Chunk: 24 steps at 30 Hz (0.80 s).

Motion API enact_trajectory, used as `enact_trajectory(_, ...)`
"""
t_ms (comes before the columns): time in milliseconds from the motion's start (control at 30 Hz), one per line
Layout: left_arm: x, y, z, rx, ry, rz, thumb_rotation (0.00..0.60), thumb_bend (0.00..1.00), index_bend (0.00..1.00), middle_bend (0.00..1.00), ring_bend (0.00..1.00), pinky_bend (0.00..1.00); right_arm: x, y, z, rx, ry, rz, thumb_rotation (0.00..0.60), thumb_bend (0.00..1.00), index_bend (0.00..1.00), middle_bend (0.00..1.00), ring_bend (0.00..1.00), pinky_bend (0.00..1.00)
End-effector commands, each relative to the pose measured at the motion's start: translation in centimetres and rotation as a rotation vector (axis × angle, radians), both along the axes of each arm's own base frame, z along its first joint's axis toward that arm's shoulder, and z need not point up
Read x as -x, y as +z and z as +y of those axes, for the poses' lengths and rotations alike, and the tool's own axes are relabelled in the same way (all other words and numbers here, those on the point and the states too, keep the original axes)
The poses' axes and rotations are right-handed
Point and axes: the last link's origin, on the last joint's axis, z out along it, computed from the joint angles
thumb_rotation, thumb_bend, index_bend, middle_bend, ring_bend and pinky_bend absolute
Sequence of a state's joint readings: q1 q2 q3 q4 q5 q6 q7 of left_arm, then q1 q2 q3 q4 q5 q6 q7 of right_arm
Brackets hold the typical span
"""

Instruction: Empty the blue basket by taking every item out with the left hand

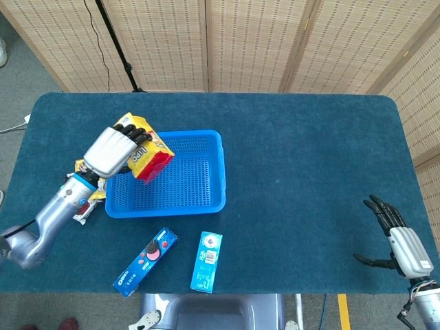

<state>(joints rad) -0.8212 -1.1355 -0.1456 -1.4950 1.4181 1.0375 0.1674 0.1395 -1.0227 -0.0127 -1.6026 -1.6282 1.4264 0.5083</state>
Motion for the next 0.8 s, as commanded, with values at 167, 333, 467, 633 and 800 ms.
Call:
enact_trajectory(167, 7.1, 5.7, -3.4, -0.035, 0.121, -0.117, 0.6, 0.3, 0.4, 0.52, 0.46, 0.45, -0.3, 0.1, 0.4, -0.007, 0.018, -0.011, 0.6, 0.0, 0.0, 0.0, 0.0, 0.0)
enact_trajectory(333, 12.4, 5.4, -6.3, 0.002, 0.185, -0.106, 0.6, 0.29, 0.4, 0.51, 0.46, 0.45, -0.6, -0.1, 0.6, -0.015, 0.032, -0.011, 0.6, 0.0, 0.0, 0.0, 0.0, 0.0)
enact_trajectory(467, 15.2, 4.1, -7.8, 0.045, 0.237, -0.114, 0.6, 0.29, 0.4, 0.51, 0.45, 0.45, -0.9, -0.4, 0.8, -0.027, 0.041, -0.008, 0.6, 0.0, 0.0, 0.0, 0.0, 0.0)
enact_trajectory(633, 18.2, 2.6, -8.7, 0.082, 0.314, -0.089, 0.6, 0.23, 0.23, 0.26, 0.23, 0.34, -1.0, -0.4, 0.9, -0.032, 0.045, -0.009, 0.6, 0.0, 0.0, 0.0, 0.0, 0.0)
enact_trajectory(800, 17.9, 2.7, -9.0, 0.116, 0.325, -0.138, 0.6, 0.02, 0.0, 0.0, 0.0, 0.0, -1.0, -0.4, 1.0, -0.035, 0.046, -0.009, 0.6, 0.0, 0.0, 0.0, 0.0, 0.0)
